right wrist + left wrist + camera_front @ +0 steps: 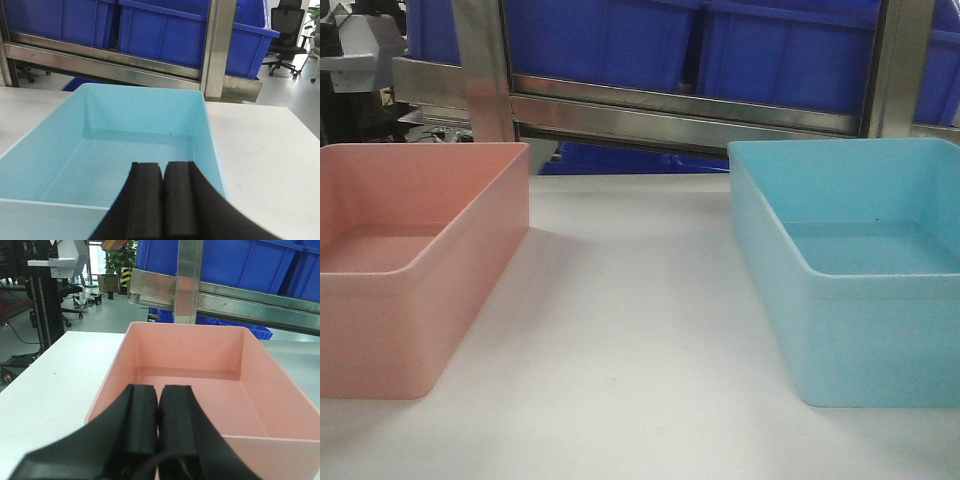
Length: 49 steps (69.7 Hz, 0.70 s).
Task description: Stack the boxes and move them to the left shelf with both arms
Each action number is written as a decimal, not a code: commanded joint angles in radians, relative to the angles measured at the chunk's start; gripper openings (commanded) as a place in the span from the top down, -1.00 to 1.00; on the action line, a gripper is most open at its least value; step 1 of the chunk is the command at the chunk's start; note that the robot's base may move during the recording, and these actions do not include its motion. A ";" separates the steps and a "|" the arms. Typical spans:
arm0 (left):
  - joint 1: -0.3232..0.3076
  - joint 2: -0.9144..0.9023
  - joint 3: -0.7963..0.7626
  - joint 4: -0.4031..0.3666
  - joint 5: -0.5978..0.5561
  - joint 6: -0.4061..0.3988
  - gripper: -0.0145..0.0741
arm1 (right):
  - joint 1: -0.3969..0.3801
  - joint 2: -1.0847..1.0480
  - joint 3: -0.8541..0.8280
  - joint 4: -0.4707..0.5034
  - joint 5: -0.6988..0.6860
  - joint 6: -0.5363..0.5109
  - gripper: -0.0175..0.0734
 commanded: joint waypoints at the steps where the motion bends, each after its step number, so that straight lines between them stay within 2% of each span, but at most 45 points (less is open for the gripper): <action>1: 0.002 -0.006 0.028 -0.005 -0.098 -0.001 0.70 | 0.003 0.006 -0.001 -0.004 -0.084 -0.009 0.49; 28: 0.004 -0.004 0.008 -0.005 -0.084 -0.001 0.70 | 0.003 0.006 -0.001 -0.004 -0.084 -0.009 0.49; 37: 0.003 0.026 -0.086 0.007 0.010 -0.001 0.70 | 0.003 0.006 -0.001 -0.004 -0.084 -0.009 0.49; 43: 0.003 0.076 -0.170 0.044 0.097 -0.001 0.70 | 0.003 0.006 -0.001 -0.004 -0.084 -0.009 0.49; 49: 0.003 0.153 -0.250 0.047 0.160 -0.001 0.69 | 0.003 0.006 -0.001 -0.004 -0.084 -0.009 0.49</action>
